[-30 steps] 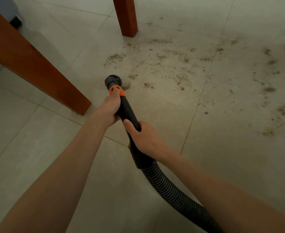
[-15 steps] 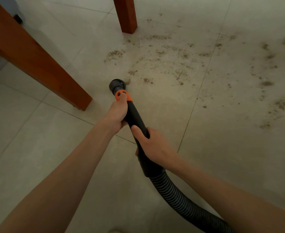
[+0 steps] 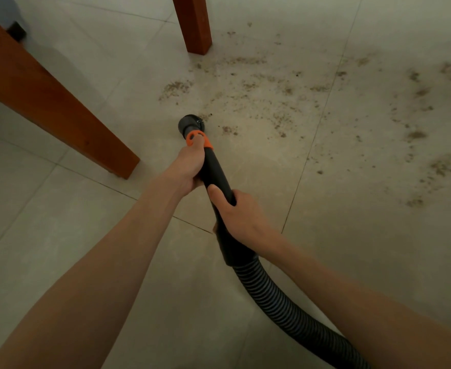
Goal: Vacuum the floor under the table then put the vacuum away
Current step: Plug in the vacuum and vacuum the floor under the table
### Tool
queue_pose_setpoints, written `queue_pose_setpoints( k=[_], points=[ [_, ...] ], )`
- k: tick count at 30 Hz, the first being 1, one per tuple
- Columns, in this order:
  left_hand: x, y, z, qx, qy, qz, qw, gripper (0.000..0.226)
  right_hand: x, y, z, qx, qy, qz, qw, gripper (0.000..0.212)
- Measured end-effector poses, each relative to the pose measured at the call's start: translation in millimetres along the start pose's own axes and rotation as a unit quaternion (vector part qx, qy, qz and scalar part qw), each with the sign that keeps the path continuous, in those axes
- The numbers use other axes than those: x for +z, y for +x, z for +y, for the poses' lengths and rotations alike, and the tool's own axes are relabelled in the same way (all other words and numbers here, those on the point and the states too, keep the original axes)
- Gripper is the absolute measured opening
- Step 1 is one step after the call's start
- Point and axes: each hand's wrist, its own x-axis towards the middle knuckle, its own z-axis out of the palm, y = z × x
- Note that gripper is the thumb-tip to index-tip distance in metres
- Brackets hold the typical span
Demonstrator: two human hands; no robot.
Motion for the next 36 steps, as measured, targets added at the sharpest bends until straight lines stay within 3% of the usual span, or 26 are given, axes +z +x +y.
queue_pose_setpoints(
  k=[13, 22, 36],
  points=[
    [-9, 14, 6, 0.003, 0.02, 0.051, 0.998, 0.039, -2, 16, -12, 0.001, -0.018, -0.053, 0.998, 0.048],
    [9, -3, -23, 0.005, 0.061, 0.008, 0.998, 0.039, 1, -25, 15, 0.016, 0.008, -0.006, 1.0, 0.037],
    [51, -22, -14, 0.017, 0.088, -0.048, 0.995, 0.035, -22, -41, 25, 0.036, 0.074, 0.054, 0.995, 0.041]
  ],
)
